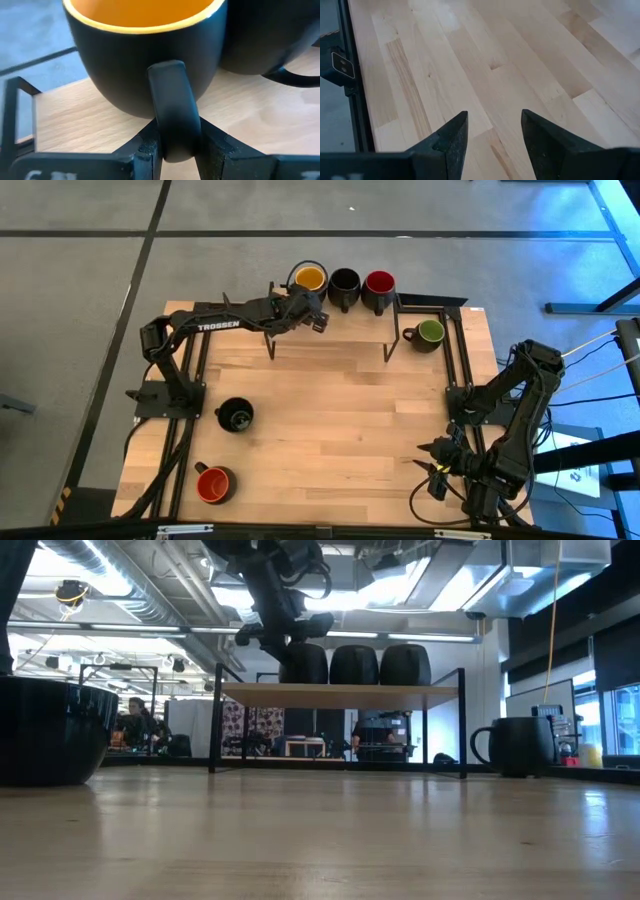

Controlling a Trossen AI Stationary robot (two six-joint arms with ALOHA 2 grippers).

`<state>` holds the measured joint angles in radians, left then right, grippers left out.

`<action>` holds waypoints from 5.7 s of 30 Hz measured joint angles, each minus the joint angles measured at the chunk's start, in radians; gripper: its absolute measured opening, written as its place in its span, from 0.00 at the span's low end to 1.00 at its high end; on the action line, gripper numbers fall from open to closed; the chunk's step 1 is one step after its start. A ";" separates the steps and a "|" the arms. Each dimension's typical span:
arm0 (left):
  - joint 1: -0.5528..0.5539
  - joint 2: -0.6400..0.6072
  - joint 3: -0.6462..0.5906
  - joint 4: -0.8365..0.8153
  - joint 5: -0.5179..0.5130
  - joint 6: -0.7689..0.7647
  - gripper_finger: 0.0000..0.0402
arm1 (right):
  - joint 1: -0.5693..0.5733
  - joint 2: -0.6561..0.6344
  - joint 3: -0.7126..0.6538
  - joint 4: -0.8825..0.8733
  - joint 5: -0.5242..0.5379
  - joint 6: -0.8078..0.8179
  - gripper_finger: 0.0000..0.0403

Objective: Place coffee mugs
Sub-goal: Put the yellow mug on the shelf, then put the green mug on the shelf

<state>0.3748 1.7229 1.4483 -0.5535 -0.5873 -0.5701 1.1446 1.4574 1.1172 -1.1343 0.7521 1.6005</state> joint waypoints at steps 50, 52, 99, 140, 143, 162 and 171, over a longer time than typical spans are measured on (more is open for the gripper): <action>-0.034 -0.161 0.005 -0.038 0.162 0.051 0.40 | 0.000 -0.002 0.007 0.044 -0.005 -0.011 0.42; -0.045 -0.184 0.005 -0.038 0.188 0.057 0.40 | 0.000 -0.002 0.007 0.044 -0.003 -0.011 0.42; -0.375 -0.597 -0.412 0.224 0.387 0.293 0.40 | -1.310 -0.421 0.008 -0.317 -0.277 -1.184 0.42; -0.375 -0.596 -0.412 0.225 0.414 0.258 0.40 | -1.835 -0.137 -0.143 0.034 -0.488 -1.765 0.64; -0.375 -0.596 -0.412 0.225 0.414 0.258 0.40 | -1.835 -0.137 -0.171 0.065 -0.488 -1.785 0.64; -0.375 -0.596 -0.412 0.225 0.414 0.258 0.40 | -1.835 -0.137 -0.291 0.116 -0.502 -1.840 0.42; -0.375 -0.596 -0.412 0.225 0.414 0.259 0.40 | -1.833 -0.137 -0.292 0.110 -0.521 -1.843 0.12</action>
<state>-0.0005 1.1267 1.0367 -0.3286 -0.1736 -0.3115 -0.6888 1.3205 0.8249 -1.0245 0.2314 -0.2420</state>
